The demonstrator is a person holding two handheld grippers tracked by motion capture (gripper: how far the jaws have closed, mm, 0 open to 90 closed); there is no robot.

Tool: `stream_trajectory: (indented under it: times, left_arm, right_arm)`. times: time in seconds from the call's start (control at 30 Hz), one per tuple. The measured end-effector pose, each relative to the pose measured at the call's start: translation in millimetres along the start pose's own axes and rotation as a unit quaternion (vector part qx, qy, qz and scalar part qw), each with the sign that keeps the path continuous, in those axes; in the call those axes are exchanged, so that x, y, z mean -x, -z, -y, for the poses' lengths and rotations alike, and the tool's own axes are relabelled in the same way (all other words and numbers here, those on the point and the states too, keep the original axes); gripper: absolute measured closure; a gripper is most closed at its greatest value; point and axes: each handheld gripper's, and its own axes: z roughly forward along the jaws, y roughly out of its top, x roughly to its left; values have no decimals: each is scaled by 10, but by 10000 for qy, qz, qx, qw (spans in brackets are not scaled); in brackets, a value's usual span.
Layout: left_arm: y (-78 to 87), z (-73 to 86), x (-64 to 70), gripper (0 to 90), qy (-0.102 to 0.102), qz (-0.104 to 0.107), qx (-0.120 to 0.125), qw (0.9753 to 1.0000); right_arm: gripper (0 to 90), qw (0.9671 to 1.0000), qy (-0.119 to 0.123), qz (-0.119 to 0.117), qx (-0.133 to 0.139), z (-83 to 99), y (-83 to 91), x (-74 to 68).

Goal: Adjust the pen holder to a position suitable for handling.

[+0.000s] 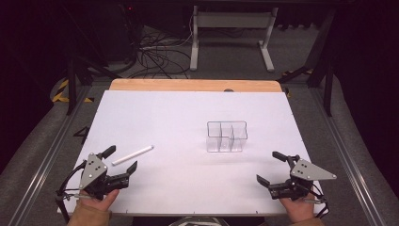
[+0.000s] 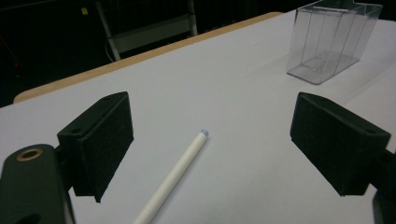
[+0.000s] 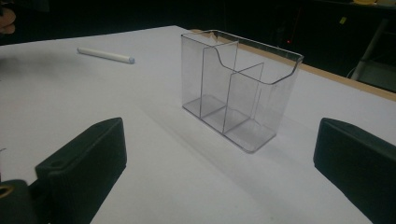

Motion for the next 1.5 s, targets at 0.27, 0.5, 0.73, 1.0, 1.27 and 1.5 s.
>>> stream_trajectory:
  times: [0.27,0.5,0.73,1.0,1.27,1.5]
  left_arm:
    - [4,-23,-20,138,230,187,-37,9996]
    - [-13,-117,-69,139,437,316,-68,9985]
    - [-103,-252,-105,137,276,390,-229,9986]
    - [-190,-363,-151,138,261,435,-260,9984]
    - [-292,-476,-239,138,310,468,-346,9978]
    - [-381,-528,-252,137,224,493,-435,9976]
  right_arm:
    - [34,10000,-41,-23,1,5,-11,11]
    - [37,10000,-62,-28,-43,16,-11,13]
    - [38,10000,-60,-36,-44,22,-9,14]
    - [38,10000,-73,-41,-48,29,-2,12]
    - [38,9999,-80,-75,-111,37,-24,13]
    - [38,9997,-115,-123,-150,48,-46,19]
